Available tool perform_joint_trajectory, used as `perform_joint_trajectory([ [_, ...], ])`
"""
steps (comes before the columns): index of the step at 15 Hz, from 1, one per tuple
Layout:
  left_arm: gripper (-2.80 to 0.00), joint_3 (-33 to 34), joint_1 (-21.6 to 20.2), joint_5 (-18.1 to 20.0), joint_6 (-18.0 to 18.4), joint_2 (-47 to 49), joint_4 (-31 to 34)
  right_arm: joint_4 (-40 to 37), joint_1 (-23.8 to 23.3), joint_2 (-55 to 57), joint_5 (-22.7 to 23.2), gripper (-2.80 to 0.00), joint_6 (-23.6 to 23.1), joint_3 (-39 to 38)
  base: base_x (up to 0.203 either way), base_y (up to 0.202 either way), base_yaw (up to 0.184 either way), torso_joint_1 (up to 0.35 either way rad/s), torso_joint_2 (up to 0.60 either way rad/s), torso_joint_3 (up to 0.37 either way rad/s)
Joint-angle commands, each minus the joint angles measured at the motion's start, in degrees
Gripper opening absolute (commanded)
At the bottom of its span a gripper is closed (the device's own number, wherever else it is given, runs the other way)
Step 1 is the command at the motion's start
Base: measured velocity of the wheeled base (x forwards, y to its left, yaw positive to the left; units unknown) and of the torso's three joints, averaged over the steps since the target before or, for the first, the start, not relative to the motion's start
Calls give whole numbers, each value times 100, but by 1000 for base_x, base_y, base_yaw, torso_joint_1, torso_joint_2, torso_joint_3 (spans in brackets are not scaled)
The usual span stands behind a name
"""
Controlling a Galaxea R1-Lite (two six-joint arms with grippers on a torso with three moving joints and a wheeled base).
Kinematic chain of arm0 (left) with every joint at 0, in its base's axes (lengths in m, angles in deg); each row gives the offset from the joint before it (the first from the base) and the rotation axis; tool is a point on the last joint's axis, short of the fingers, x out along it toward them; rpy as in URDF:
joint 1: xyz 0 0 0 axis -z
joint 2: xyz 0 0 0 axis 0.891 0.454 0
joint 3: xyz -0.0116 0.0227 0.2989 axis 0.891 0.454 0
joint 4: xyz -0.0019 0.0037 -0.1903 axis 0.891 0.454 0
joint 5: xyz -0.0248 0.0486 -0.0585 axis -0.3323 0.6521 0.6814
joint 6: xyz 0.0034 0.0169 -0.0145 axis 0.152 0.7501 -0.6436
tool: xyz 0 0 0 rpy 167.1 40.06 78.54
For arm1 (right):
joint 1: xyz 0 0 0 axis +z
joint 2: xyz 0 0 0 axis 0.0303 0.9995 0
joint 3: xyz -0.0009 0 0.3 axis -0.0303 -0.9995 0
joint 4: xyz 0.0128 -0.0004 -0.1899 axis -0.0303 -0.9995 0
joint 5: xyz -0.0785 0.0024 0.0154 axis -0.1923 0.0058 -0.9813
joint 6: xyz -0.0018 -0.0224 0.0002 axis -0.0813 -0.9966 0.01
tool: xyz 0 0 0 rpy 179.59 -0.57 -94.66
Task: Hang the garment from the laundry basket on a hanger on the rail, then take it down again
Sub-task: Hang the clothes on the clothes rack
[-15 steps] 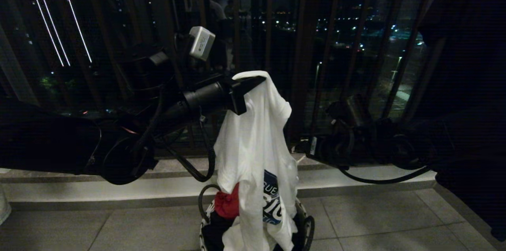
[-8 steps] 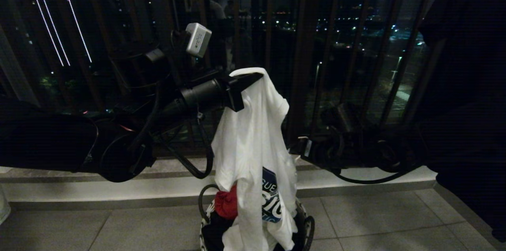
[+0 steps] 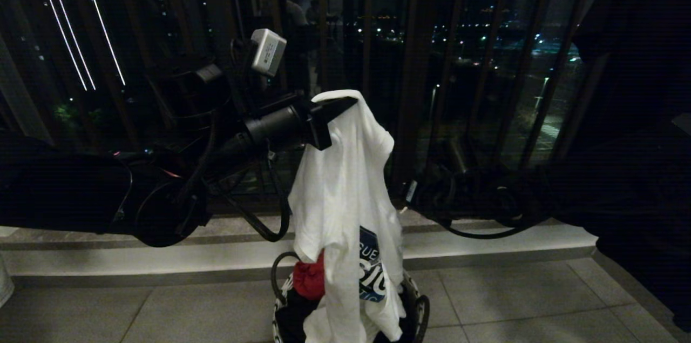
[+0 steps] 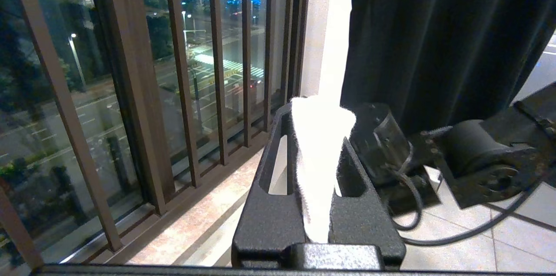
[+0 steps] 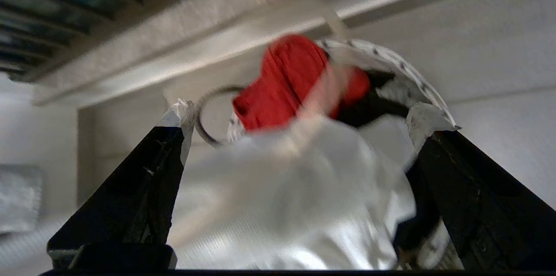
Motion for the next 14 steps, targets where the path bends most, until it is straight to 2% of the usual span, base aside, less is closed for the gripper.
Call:
perform_joint_trajectory([
  [1,-280,2,-12,13,-7,-7,-35,7,-19,133,-11,0,38,261,0,0,0,0,0,0],
  [3,-280,-7,-13,13,-7,1,-35,7,-65,147,-13,0,162,328,0,0,0,0,0,0],
  [14,-280,-50,-58,13,-43,-7,-35,24,-21,356,4,0,167,350,0,0,0,0,0,0],
])
